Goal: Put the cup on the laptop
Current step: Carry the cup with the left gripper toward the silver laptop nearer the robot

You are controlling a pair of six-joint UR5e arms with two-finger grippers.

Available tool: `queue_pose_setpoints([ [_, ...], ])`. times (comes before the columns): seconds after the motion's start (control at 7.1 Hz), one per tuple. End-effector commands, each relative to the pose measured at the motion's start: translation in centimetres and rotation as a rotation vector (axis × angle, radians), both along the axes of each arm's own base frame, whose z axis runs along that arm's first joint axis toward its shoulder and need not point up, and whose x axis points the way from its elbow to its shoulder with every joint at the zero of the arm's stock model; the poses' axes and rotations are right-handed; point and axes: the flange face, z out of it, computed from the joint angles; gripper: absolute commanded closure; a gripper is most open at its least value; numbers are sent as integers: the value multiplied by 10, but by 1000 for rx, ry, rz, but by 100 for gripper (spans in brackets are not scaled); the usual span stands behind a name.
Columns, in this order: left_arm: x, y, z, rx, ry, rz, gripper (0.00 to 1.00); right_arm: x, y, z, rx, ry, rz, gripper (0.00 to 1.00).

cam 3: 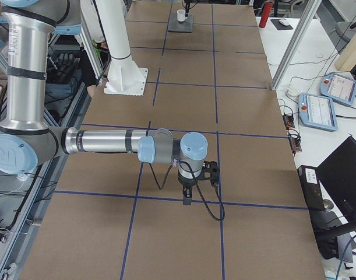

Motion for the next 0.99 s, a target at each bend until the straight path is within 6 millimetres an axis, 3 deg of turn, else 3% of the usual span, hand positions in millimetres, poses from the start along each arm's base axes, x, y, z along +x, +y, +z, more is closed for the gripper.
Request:
queue_pose_setpoints([
  [0.0, 6, 1, 1, -2, 3, 3, 89, 0, 0, 0, 0, 0, 0, 0],
  [0.14, 6, 1, 1, -1, 3, 7, 62, 0, 0, 0, 0, 0, 0, 0],
  [0.28, 6, 0, -1, 5, 0, 5, 1, 0, 0, 0, 0, 0, 0, 0],
  [0.56, 3, -3, -12, 18, 15, -2, 0, 0, 0, 0, 0, 0, 0, 0],
  [0.7, -5, -9, -34, 57, 30, -24, 0, 0, 0, 0, 0, 0, 0, 0],
  [0.85, -38, -13, -35, 144, 32, -13, 0, 0, 0, 0, 0, 1, 0, 0],
])
